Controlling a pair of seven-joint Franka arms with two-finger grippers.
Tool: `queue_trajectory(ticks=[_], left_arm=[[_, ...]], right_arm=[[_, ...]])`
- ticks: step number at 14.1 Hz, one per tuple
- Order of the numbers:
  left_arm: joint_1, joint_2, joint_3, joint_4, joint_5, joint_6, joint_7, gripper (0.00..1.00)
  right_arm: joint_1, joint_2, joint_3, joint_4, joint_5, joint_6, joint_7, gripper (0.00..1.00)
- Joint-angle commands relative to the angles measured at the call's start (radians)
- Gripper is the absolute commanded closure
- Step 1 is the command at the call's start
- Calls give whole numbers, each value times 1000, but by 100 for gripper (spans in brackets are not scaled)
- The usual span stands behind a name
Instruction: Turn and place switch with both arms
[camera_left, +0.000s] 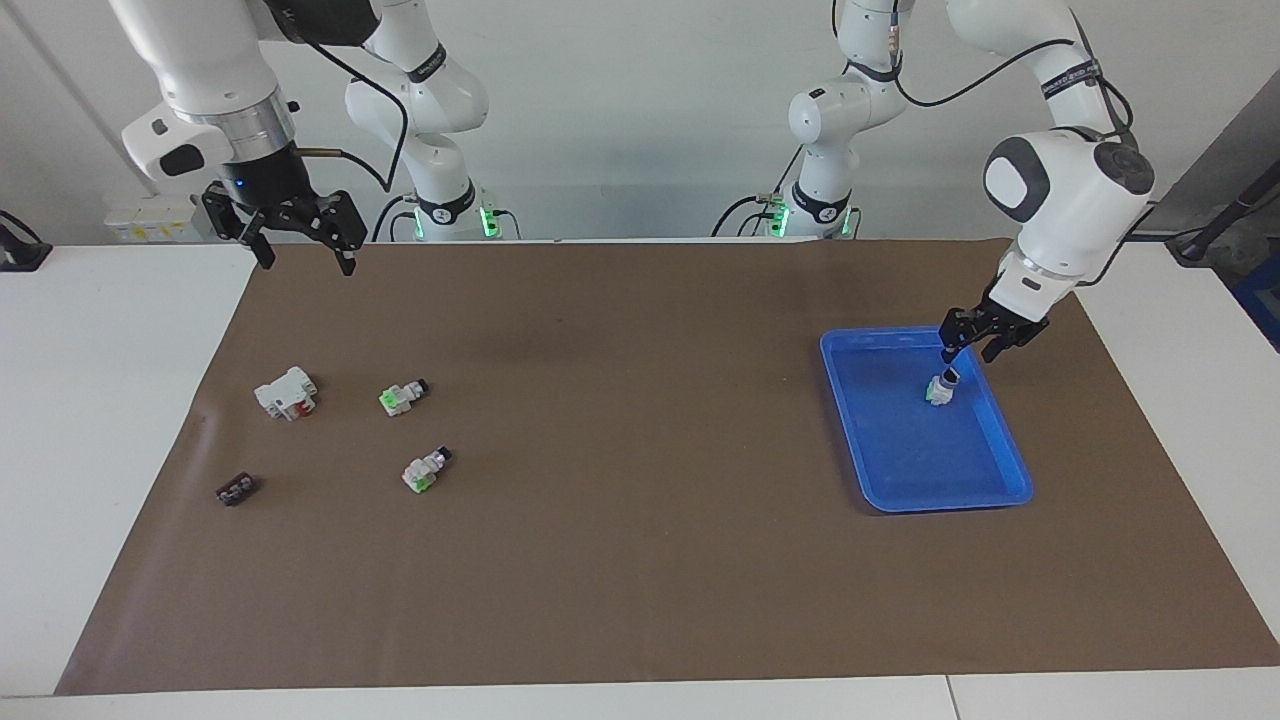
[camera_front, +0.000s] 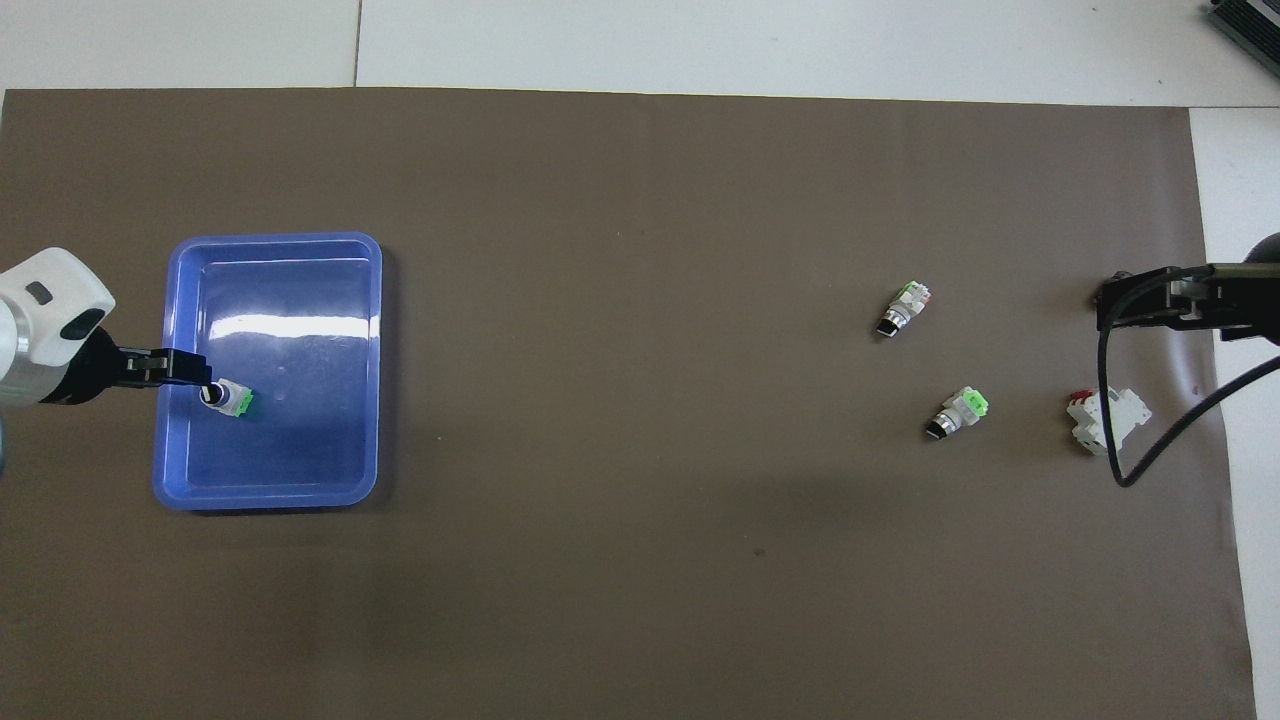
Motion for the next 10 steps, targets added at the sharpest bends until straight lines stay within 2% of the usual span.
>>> queue_trajectory(ticks=[1,5,7,10], left_arm=[[-102,31,2,197,58,-224,-111,0],[-269,49,1,398,129,-457,-220,0],[-339,86,2,502,140,-591,-220,0],[-359,142,1,683,132,-764,-222,0]], right_arm=[[-11,-2,5,-3,16,-10,-6,0],[-7,-21,5,-42,14,-2,23,0],[-7,-22,5,-45,14,-3,21,0],[-10,-12,6,-7,11,-68,16,0]])
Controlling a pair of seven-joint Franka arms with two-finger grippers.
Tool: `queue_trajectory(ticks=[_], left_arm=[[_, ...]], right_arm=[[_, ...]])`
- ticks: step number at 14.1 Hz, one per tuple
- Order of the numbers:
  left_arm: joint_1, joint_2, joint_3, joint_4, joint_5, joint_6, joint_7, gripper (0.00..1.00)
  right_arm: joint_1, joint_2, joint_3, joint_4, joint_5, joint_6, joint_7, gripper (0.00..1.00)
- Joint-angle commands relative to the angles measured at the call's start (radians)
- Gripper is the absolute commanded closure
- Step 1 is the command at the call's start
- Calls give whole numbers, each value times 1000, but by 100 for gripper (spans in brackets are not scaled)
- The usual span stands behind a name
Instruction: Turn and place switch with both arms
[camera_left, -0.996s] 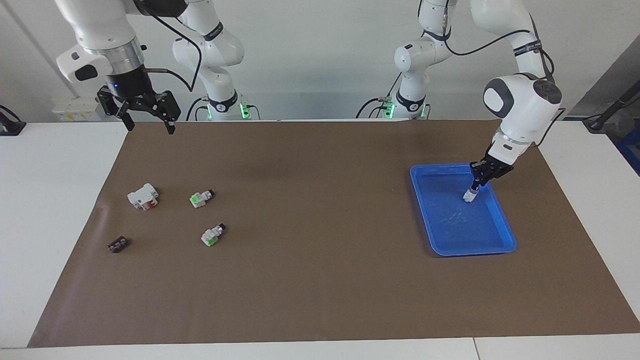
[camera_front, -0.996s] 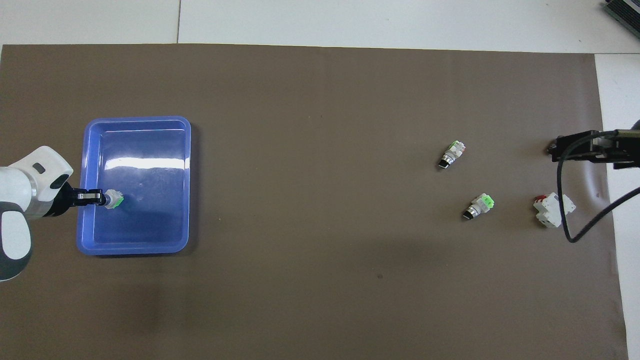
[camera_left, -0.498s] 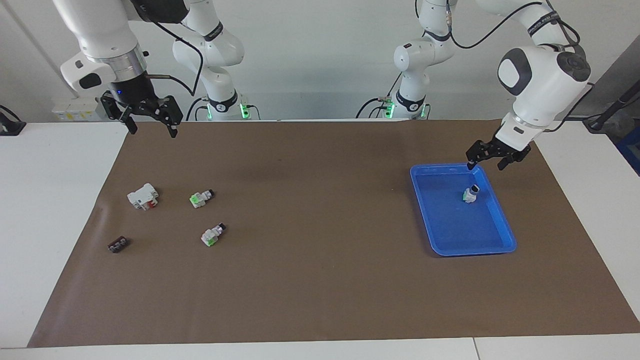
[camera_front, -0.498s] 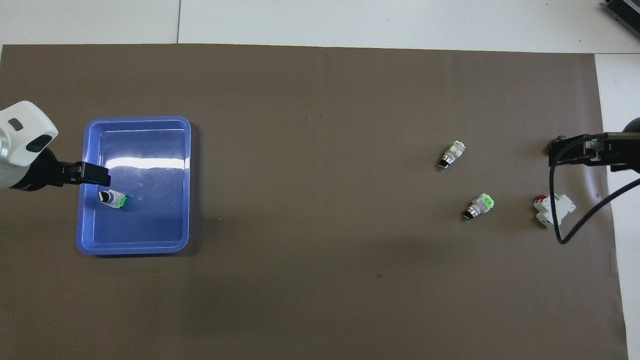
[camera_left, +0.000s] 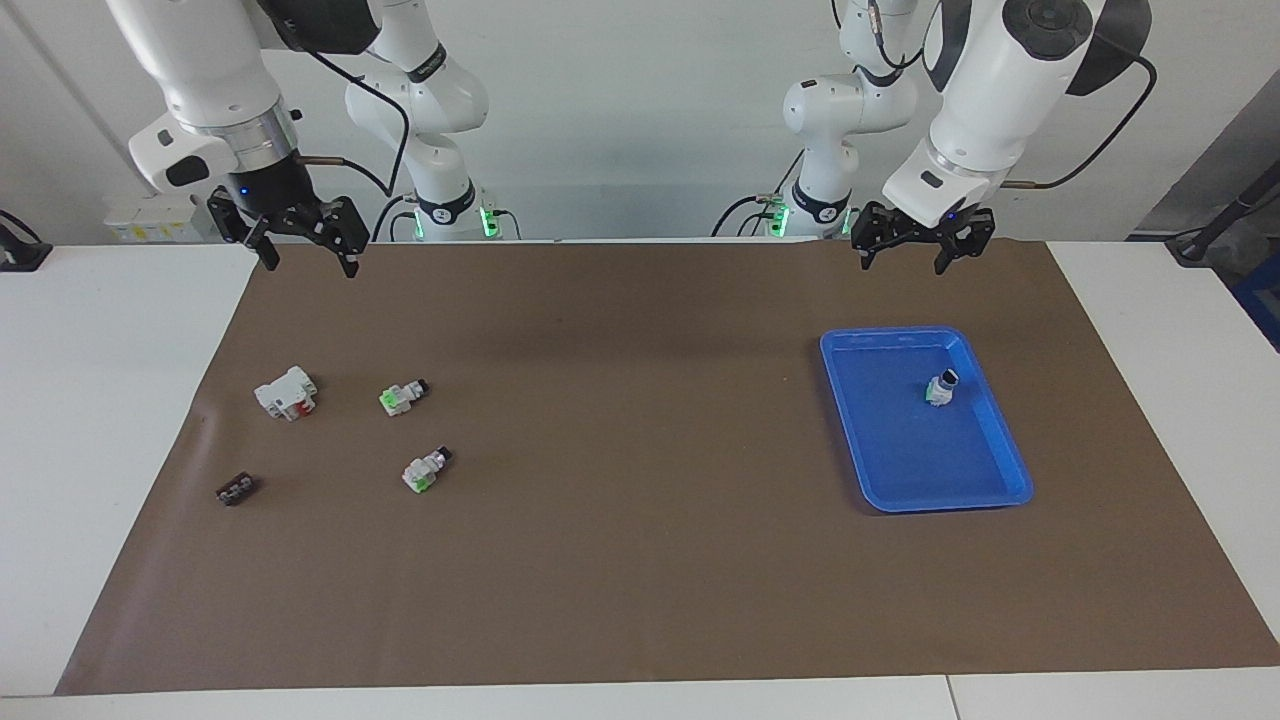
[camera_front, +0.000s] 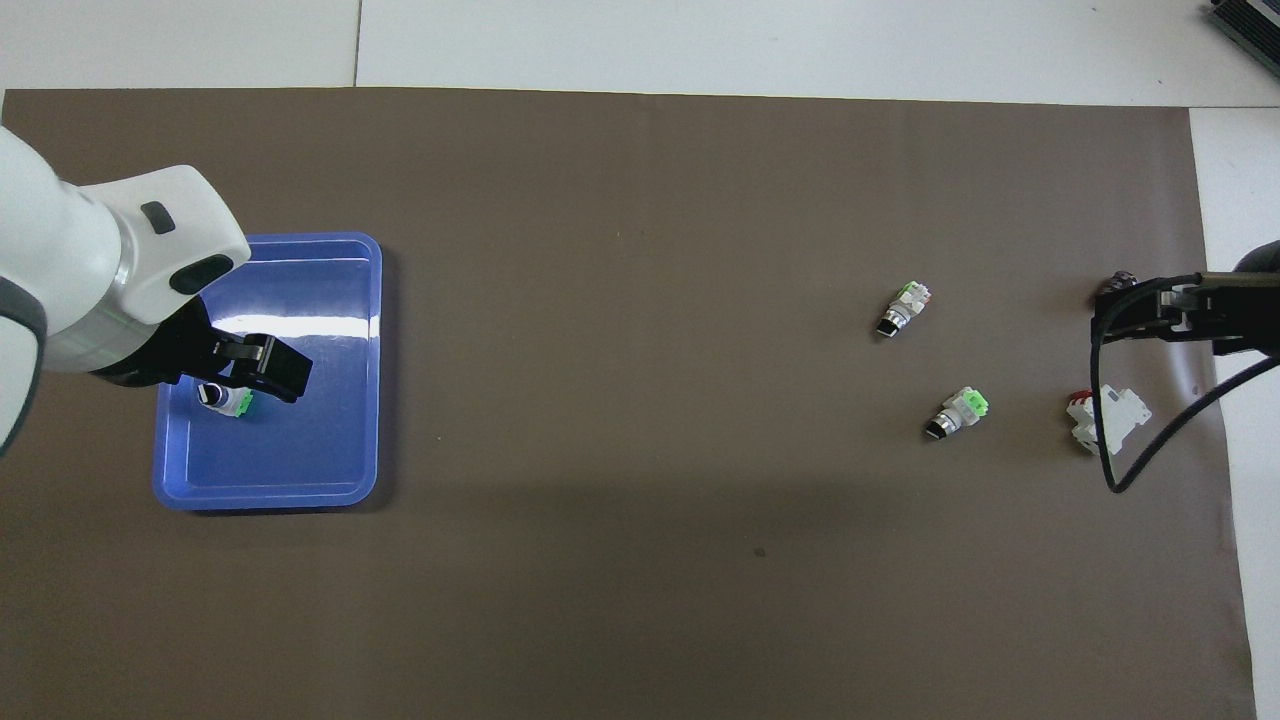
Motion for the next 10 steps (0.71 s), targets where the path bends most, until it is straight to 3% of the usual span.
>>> queue_trajectory(ticks=[1,5,10], left_arm=[[-14,79,10,178,14,-138,-5,0],[-3,56,18,176,-17,-109,-12,0],[19,-19,24,15,-21,87,-14,0]], right_arm=[[-10,-9,7,9,12,-40,7,0],[-8,-12,8,2,22,-38,10,0],[-10,-14,7,0,27,-27,15,0]])
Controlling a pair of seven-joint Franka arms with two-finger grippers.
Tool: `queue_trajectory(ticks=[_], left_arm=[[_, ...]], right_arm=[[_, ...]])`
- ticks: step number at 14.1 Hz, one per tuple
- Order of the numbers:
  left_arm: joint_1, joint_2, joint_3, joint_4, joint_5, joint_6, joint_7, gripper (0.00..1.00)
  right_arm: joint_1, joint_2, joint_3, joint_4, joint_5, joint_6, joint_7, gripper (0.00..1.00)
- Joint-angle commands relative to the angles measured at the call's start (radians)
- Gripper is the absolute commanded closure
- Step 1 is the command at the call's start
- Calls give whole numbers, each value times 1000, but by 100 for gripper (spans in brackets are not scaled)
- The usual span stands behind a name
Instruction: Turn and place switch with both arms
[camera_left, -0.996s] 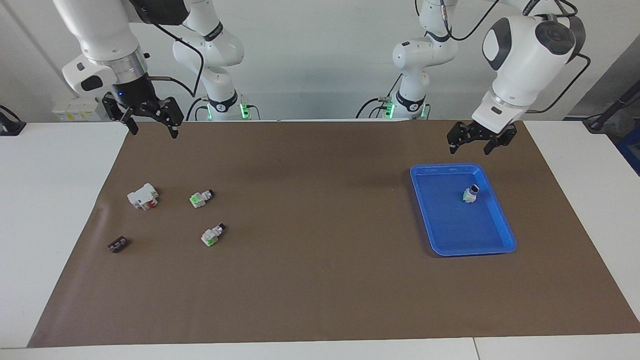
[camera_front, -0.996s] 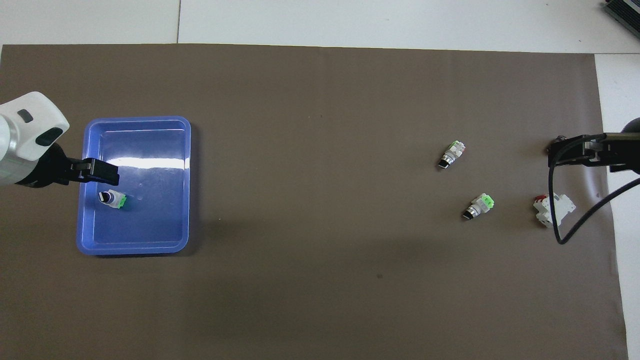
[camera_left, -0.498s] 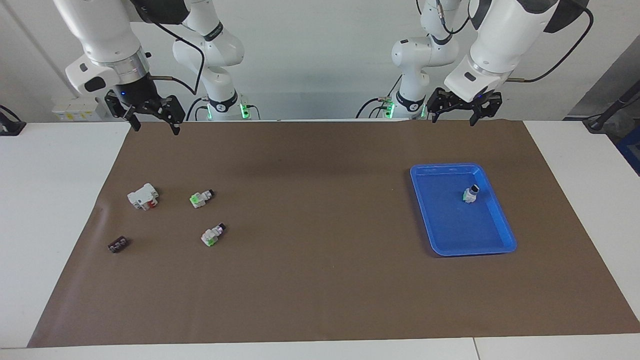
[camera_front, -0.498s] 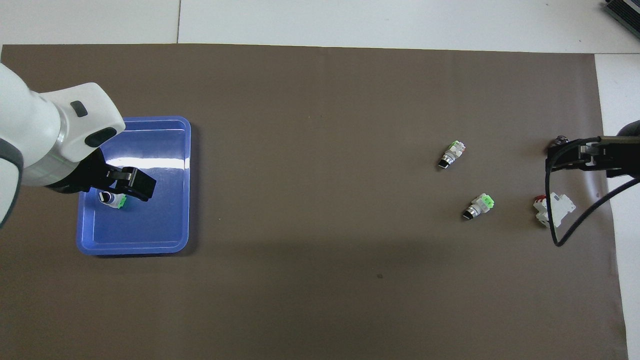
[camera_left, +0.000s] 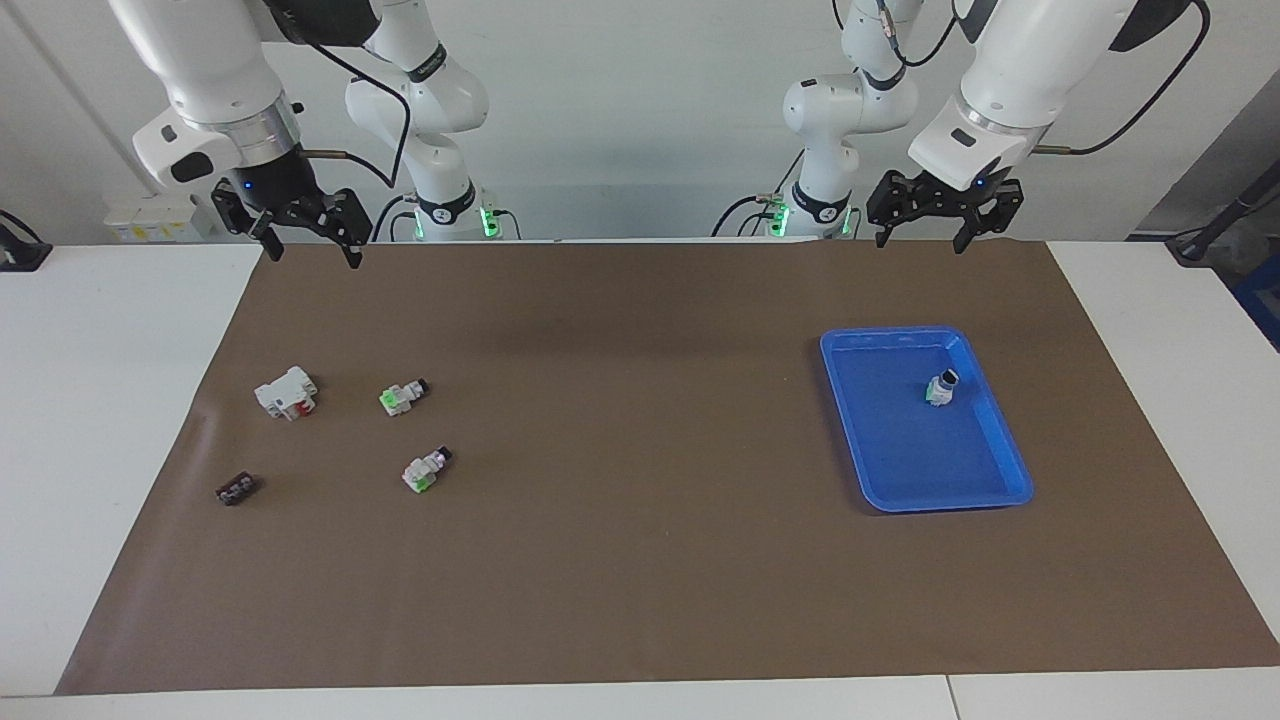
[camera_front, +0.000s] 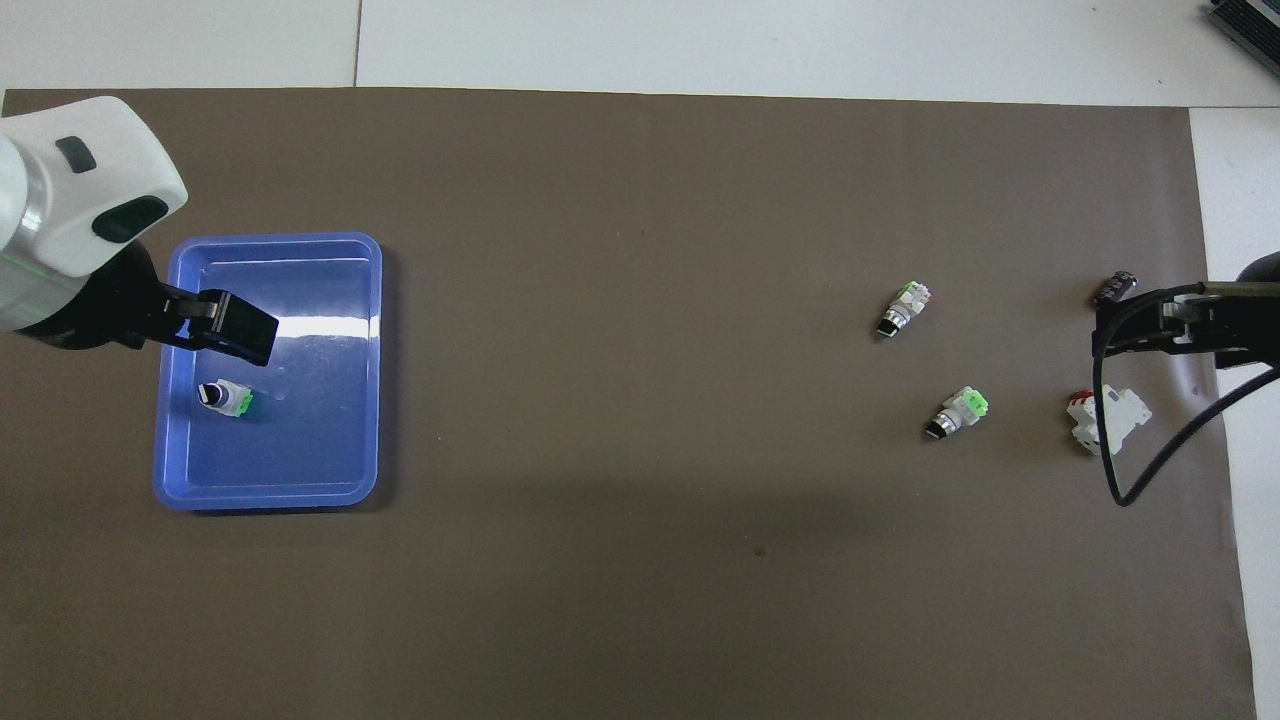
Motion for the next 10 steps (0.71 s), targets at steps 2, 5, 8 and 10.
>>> queue_trajectory(ticks=[2,5,8,10], left_arm=[[29,-63,6,-110,-20,77,-14,0],[27,-90,6,-171,-49,136,-124,0],[27,-92,4,-174,-55,155,-157,0],[27,-90,6,-174,-55,157,-152,0]], right_arm=[[-8,-11,5,-7,22,0,19,0],[-8,-11,5,-7,22,0,19,0],[-8,-11,5,-7,22,0,19,0],[-8,-11,5,-7,22,0,20,0]])
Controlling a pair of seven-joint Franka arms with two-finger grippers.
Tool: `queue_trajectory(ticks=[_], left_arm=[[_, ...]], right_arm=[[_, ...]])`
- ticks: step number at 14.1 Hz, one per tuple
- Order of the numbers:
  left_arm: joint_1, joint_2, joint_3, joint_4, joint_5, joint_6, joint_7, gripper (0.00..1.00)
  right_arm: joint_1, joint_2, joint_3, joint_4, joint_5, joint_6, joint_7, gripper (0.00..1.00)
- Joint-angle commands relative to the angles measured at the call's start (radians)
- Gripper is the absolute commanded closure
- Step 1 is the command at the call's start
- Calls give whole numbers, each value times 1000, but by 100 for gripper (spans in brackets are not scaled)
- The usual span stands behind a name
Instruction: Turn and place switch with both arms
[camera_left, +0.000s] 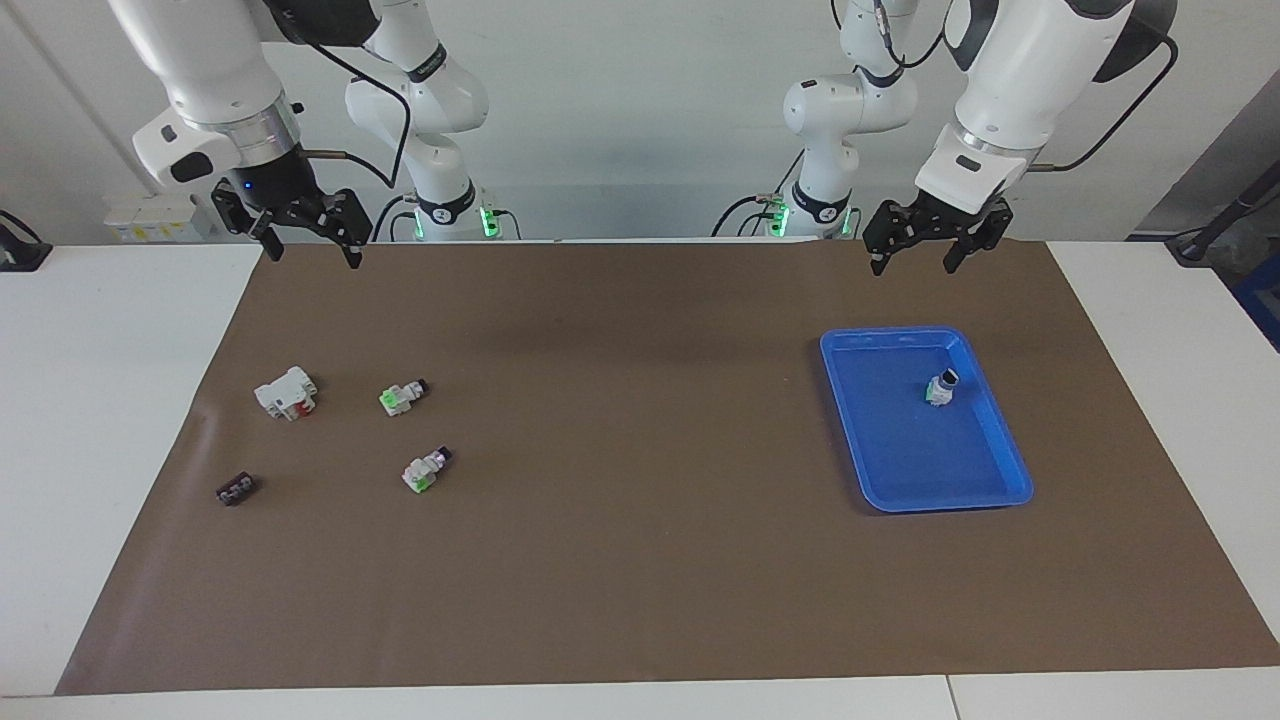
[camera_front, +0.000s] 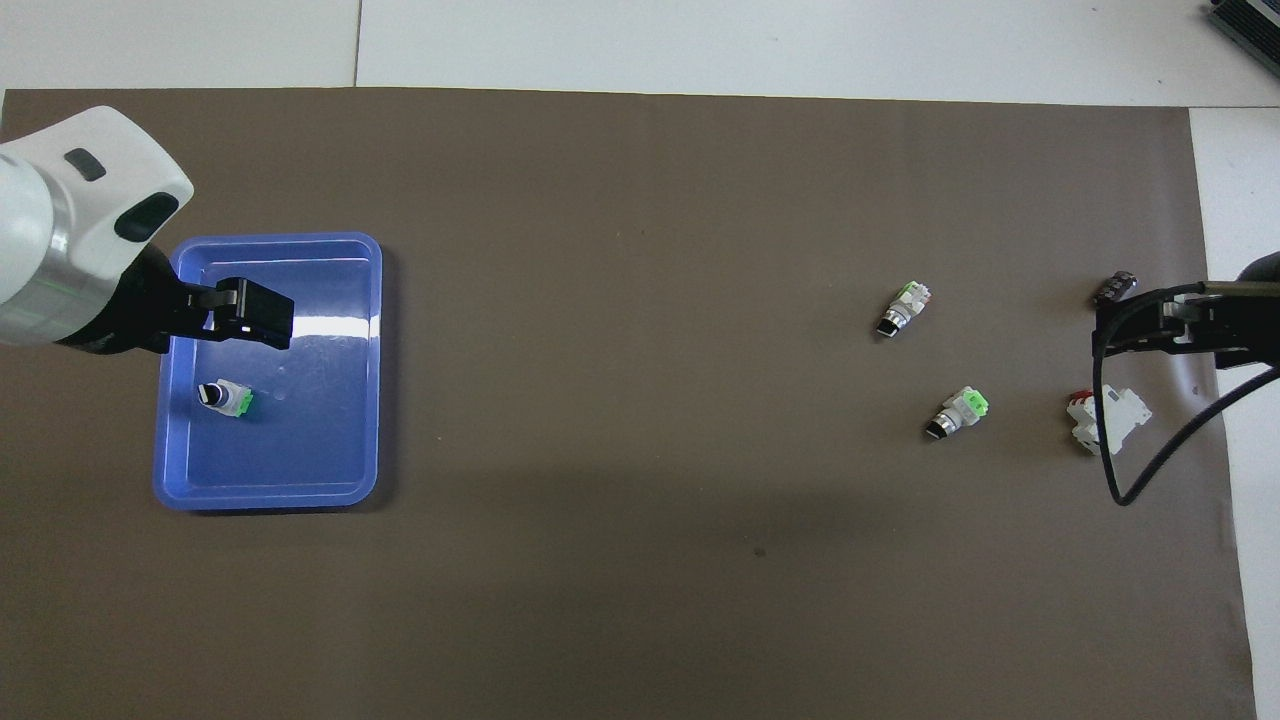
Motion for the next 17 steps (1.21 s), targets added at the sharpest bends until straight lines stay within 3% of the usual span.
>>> queue_trajectory(ticks=[1,17], left_arm=[[6,-33,5,-41,-14,27,-7,0],[17,-45,5,-59,-14,28,-12,0]], right_arm=[[-8,-11,5,-7,22,0,17,0],[-12,-11,3,-8,22,0,17,0]])
